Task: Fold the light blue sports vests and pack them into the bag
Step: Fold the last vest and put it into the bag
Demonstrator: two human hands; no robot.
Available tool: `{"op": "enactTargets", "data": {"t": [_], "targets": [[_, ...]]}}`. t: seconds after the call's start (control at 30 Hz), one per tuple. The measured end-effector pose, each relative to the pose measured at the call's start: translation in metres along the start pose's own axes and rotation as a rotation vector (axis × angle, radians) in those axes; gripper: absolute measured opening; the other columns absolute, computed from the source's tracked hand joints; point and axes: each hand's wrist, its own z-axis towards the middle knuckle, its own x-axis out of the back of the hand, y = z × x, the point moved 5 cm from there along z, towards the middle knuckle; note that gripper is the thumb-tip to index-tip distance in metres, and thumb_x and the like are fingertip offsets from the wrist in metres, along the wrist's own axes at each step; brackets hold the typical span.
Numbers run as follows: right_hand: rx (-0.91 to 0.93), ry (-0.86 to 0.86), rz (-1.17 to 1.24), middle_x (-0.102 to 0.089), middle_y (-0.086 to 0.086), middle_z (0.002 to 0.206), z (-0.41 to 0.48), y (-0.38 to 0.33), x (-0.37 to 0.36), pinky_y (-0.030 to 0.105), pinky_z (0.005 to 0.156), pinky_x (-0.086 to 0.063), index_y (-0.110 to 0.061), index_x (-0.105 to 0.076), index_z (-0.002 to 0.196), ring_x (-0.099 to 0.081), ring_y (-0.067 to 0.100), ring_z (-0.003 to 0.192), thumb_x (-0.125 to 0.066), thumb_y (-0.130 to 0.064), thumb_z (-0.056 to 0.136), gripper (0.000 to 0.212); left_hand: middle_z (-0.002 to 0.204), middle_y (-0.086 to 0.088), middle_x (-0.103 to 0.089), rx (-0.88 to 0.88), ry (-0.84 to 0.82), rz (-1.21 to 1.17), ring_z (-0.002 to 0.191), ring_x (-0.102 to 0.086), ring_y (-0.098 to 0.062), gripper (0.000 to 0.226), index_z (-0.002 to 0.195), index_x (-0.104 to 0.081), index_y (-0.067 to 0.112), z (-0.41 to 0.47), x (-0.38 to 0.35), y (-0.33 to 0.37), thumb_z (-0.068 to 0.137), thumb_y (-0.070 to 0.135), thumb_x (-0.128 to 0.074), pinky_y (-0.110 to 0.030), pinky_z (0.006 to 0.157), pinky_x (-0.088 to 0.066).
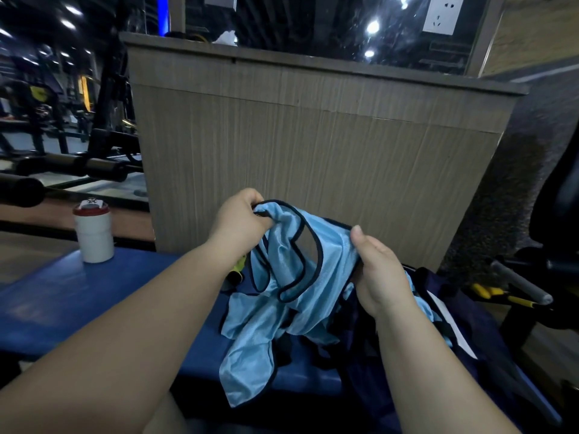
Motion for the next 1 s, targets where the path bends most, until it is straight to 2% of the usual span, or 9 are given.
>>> {"op": "enactTargets", "data": {"t": [0.17, 0.3, 0.4, 0.47, 0.53, 0.67, 0.73, 0.87, 1.0], "targets": [[-0.020, -0.105, 0.177, -0.069, 0.019, 0.116, 0.001, -0.007, -0.017, 0.043, 0.099, -0.049, -0.002, -0.066, 0.109, -0.064, 0.031, 0.114, -0.056, -0.039, 0.087, 0.044, 0.074, 0.009, -0.059, -0.100, 0.110, 0.302, 0.068, -0.056, -0.010, 0.025, 0.084, -0.052, 0.028, -0.012, 0.007, 0.016, 0.076, 0.042, -0.072, -0.030, 0.055, -0.043], [-0.063, -0.225, 0.161, -0.066, 0.015, 0.118, 0.005, -0.002, -0.029, 0.041, 0.104, -0.044, 0.000, -0.061, 0.119, -0.059, 0.030, 0.117, -0.049, -0.019, 0.091, 0.035, 0.077, 0.009, -0.057, -0.173, 0.099, 0.381, 0.073, -0.055, -0.016, 0.025, 0.084, -0.051, 0.026, -0.017, 0.001, 0.025, 0.073, 0.037, -0.070, -0.031, 0.057, -0.039], [-0.099, -0.316, 0.088, -0.062, 0.012, 0.133, 0.006, 0.006, -0.042, 0.038, 0.106, -0.044, -0.007, -0.057, 0.133, -0.057, 0.025, 0.125, -0.045, -0.016, 0.087, 0.048, 0.077, 0.008, -0.054, -0.188, 0.071, 0.400, 0.072, -0.053, -0.016, 0.024, 0.083, -0.047, 0.025, -0.019, -0.007, 0.027, 0.077, 0.037, -0.066, -0.032, 0.056, -0.037], [-0.087, -0.284, 0.011, -0.064, 0.012, 0.129, 0.006, 0.007, -0.045, 0.040, 0.101, -0.049, -0.014, -0.071, 0.115, -0.061, 0.027, 0.118, -0.048, -0.008, 0.089, 0.035, 0.077, 0.007, -0.055, -0.196, 0.051, 0.408, 0.071, -0.054, -0.016, 0.023, 0.083, -0.047, 0.024, -0.019, -0.010, 0.029, 0.078, 0.036, -0.066, -0.032, 0.054, -0.036], [-0.044, -0.211, -0.106, -0.071, 0.015, 0.108, 0.006, 0.004, -0.043, 0.049, 0.094, -0.052, -0.017, -0.077, 0.089, -0.067, 0.030, 0.099, -0.051, 0.002, 0.092, 0.032, 0.077, 0.005, -0.058, -0.146, -0.078, 0.281, 0.070, -0.057, -0.016, 0.028, 0.084, -0.050, 0.021, -0.015, -0.012, 0.027, 0.075, 0.034, -0.073, -0.032, 0.056, -0.042], [0.023, -0.042, -0.234, -0.074, 0.013, 0.088, 0.013, -0.005, -0.024, 0.053, 0.085, -0.056, -0.021, -0.075, 0.079, -0.069, 0.029, 0.080, -0.064, 0.001, 0.085, 0.025, 0.070, 0.001, -0.063, 0.032, -0.385, -0.323, 0.067, -0.062, -0.018, 0.027, 0.079, -0.056, 0.016, -0.010, -0.004, 0.020, 0.073, 0.012, -0.082, -0.033, 0.064, -0.051], [0.051, 0.065, -0.276, -0.075, 0.011, 0.092, 0.018, -0.007, -0.008, 0.049, 0.087, -0.056, -0.024, -0.076, 0.080, -0.070, 0.025, 0.082, -0.068, 0.000, 0.084, 0.025, 0.064, -0.002, -0.059, 0.132, -0.285, -0.479, 0.062, -0.058, -0.021, 0.021, 0.071, -0.054, 0.017, -0.001, 0.009, 0.011, 0.081, 0.007, -0.070, -0.031, 0.059, -0.050], [0.081, 0.240, -0.220, -0.074, 0.013, 0.103, 0.022, -0.009, 0.017, 0.045, 0.094, -0.052, -0.022, -0.075, 0.089, -0.068, 0.025, 0.094, -0.069, -0.005, 0.086, 0.019, 0.084, -0.012, -0.073, 0.412, -0.076, -0.779, 0.082, -0.069, -0.031, 0.014, 0.086, -0.070, 0.013, 0.017, 0.031, -0.020, 0.078, 0.024, -0.066, -0.048, 0.081, -0.057], [0.044, 0.349, -0.206, -0.073, 0.015, 0.104, 0.026, -0.003, 0.036, 0.044, 0.089, -0.054, -0.027, -0.074, 0.093, -0.068, 0.026, 0.091, -0.066, -0.007, 0.087, 0.023, 0.076, 0.000, -0.062, 0.430, -0.011, -0.657, 0.064, -0.057, -0.015, 0.012, 0.081, -0.058, 0.020, 0.025, 0.043, -0.040, 0.087, 0.028, -0.053, -0.027, 0.062, -0.042]]}}
